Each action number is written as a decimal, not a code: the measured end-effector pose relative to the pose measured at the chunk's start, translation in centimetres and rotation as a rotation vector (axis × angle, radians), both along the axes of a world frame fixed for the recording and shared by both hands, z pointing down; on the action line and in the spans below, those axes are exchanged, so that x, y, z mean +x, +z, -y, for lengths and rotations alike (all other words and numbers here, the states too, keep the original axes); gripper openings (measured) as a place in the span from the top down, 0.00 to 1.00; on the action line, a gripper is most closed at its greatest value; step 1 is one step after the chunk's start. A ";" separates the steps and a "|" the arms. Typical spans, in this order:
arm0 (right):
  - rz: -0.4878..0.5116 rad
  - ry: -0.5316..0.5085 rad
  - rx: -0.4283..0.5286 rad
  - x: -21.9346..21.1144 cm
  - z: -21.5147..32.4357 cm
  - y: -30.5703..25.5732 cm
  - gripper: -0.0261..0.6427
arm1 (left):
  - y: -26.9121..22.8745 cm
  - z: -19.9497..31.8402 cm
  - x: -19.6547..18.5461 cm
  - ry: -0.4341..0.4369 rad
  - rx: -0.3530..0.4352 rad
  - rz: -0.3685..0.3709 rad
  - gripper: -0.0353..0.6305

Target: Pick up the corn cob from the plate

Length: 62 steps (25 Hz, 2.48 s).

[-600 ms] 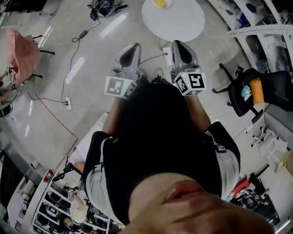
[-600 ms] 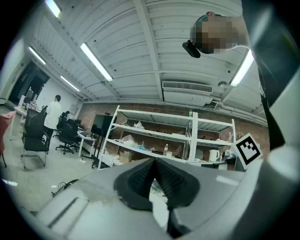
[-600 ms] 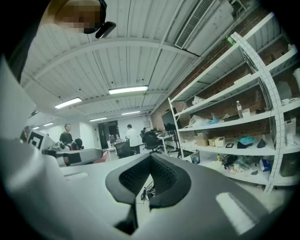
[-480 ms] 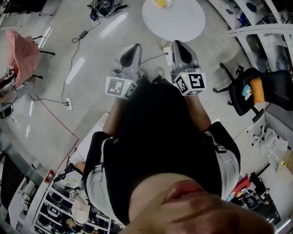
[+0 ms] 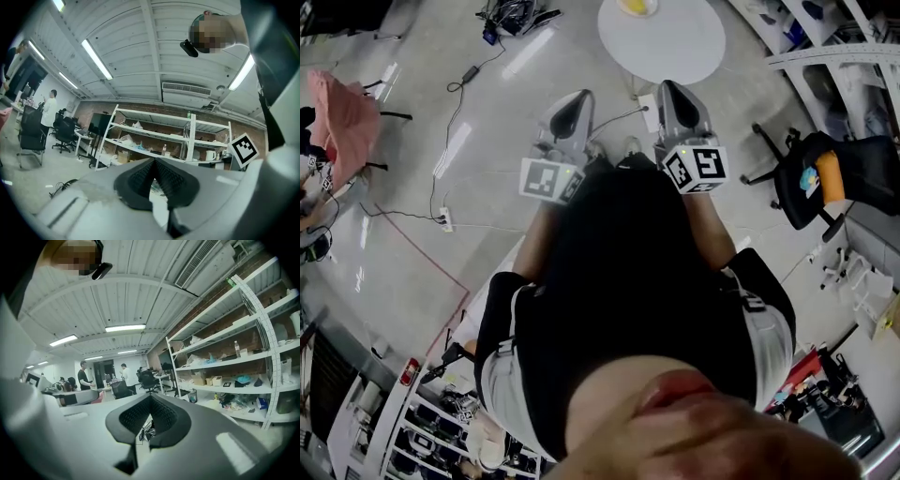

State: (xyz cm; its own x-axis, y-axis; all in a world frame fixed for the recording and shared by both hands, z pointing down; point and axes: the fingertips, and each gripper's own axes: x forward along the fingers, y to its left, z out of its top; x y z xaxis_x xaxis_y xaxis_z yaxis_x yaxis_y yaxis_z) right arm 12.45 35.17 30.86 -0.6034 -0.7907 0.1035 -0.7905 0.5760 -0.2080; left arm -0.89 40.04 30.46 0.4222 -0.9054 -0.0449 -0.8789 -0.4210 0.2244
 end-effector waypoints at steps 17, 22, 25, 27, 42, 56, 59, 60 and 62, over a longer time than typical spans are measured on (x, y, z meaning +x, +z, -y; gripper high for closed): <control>0.010 0.074 0.016 -1.5 2.1 0.2 0.95 | -0.1 1.3 -3.3 0.018 0.034 -0.036 0.94; 0.030 0.084 0.022 -2.0 5.0 0.8 0.95 | 0.4 3.9 -3.5 0.031 0.021 -0.032 0.94; 0.031 0.096 0.022 -2.3 7.1 1.2 0.95 | 0.8 6.1 -3.8 0.049 0.014 -0.028 0.94; 0.031 0.104 0.014 -2.4 8.8 1.6 0.95 | 1.0 7.9 -3.8 0.059 0.006 -0.020 0.94; 0.031 0.139 -0.085 -3.4 25.5 3.9 0.95 | 1.7 26.1 -3.9 0.116 -0.087 -0.021 0.94; 0.025 0.164 -0.115 -2.0 35.0 4.9 0.95 | 2.3 37.2 -1.9 0.166 -0.114 0.001 0.94; 0.023 0.183 -0.122 -1.6 35.9 5.2 0.95 | 2.3 38.9 -1.8 0.167 -0.111 -0.001 0.94; 0.021 0.190 -0.123 -1.4 36.2 5.3 0.95 | 2.3 39.4 -1.7 0.168 -0.111 0.004 0.94; 0.021 0.206 -0.125 -1.3 36.7 5.4 0.95 | 2.6 40.4 -1.6 0.178 -0.117 0.007 0.94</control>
State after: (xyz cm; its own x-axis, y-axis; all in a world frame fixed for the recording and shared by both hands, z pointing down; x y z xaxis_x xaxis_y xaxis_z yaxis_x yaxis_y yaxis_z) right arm 11.19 -1.55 36.27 -0.4335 -0.8791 0.1980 -0.8836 0.3716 -0.2849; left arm -2.47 -0.34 33.02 0.5760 -0.8153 0.0597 -0.7946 -0.5412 0.2750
